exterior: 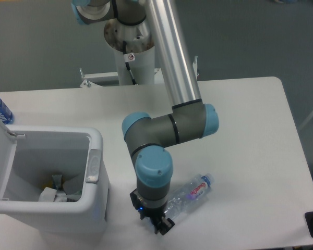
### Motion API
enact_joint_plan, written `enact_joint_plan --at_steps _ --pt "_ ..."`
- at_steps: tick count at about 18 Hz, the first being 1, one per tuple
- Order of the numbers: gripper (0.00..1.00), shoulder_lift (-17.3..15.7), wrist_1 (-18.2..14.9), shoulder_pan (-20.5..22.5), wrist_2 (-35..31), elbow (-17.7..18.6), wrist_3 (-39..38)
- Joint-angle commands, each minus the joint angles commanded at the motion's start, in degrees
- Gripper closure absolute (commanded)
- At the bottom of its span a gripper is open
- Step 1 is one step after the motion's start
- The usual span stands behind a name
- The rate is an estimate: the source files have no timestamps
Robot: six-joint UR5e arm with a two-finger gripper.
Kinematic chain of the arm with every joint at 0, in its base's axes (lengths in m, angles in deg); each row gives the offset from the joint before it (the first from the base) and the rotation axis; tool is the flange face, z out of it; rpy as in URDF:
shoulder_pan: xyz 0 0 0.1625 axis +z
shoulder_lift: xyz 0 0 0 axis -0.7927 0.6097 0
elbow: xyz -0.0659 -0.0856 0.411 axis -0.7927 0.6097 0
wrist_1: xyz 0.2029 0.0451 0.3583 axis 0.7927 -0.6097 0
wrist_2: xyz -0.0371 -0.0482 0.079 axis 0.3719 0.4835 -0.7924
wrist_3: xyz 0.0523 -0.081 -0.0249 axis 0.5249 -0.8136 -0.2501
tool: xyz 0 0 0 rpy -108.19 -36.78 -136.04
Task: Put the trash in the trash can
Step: 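Lift the water bottle and carry it over the trash bin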
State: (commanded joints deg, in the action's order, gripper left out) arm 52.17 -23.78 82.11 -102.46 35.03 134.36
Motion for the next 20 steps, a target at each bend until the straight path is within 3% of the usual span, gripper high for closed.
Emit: enact_joint_plan --at_steps 2,4,8,9,10,12,16,20 --pt "0.64 -0.8 0.0 2.6 9.6 -2.3 -3.4" --pt "0.64 -0.9 -0.1 4.3 15.2 -5.5 -7.5" --pt "0.63 -1.8 0.1 4.9 16.6 -8.3 -11.2" --pt "0.58 -2.5 0.4 5.3 17.2 -8.4 -12.8" --pt "0.53 -3.2 0.8 5.6 18.8 -8.4 -14.7" --pt "0.53 -4.4 1.1 6.2 23.9 -8.4 -18.6" --pt "0.71 -7.1 1.1 7.3 31.1 -8.9 -22.9" --pt "0.72 -10.5 1.1 7.1 34.0 -8.9 -24.7"
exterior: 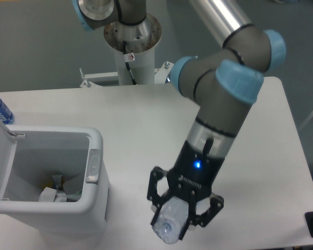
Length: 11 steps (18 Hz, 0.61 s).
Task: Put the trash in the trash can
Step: 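Lift the water bottle and carry it over the trash bin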
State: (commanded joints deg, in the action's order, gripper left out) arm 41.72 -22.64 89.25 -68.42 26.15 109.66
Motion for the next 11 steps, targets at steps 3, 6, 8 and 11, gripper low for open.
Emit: enact_joint_plan --at_steps 3,6,8,11 --pt "0.72 -2.3 0.0 -0.4 4.0 0.0 -2.4" --pt "0.72 -4.4 0.0 -0.7 6.9 -0.1 -5.4" --pt "0.72 -5.0 0.0 -1.4 9.7 -0.1 -5.9" --pt "0.72 -5.5 0.0 -2.2 14.8 0.0 -6.9"
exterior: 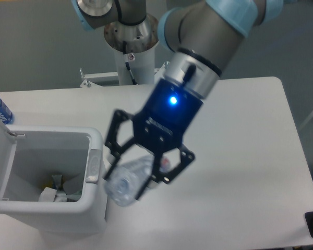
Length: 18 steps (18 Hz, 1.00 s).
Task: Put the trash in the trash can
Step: 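Lift the water bottle and carry it over the trash bin, then lower the bottle into the bin and open the gripper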
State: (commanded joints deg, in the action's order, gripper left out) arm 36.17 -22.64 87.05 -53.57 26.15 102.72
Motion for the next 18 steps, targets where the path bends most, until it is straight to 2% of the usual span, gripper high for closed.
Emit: enact_joint_plan --at_steps 3,10,18 --pt "0.72 0.0 0.0 -0.9 2.6 0.0 -1.7" --pt "0.72 0.2 1.1 -3.9 2.7 -1.6 -4.7" --pt "0.72 1.3 1.3 -7.9 2.7 -1.1 -4.8"
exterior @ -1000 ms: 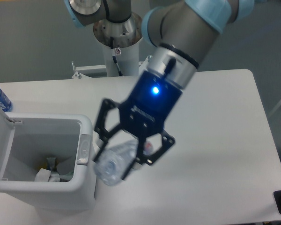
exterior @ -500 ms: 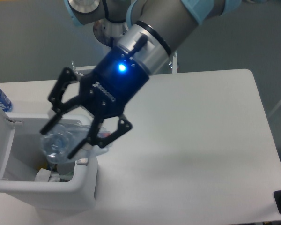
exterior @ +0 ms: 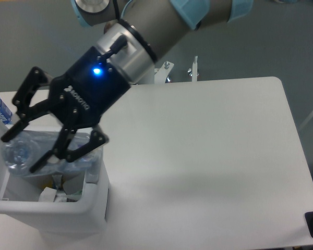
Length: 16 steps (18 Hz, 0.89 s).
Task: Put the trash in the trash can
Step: 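Lower the bottle into the bin and open the gripper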
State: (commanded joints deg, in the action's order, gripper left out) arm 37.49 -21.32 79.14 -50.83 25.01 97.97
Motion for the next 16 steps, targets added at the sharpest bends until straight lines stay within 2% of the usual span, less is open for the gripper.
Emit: enact_joint_plan --at_steps 12,16 --pt "0.70 1.1 0.1 -2.3 -0.1 1.8 0.2" --pt "0.60 1.2 1.0 -2.3 -0.1 2.4 0.3"
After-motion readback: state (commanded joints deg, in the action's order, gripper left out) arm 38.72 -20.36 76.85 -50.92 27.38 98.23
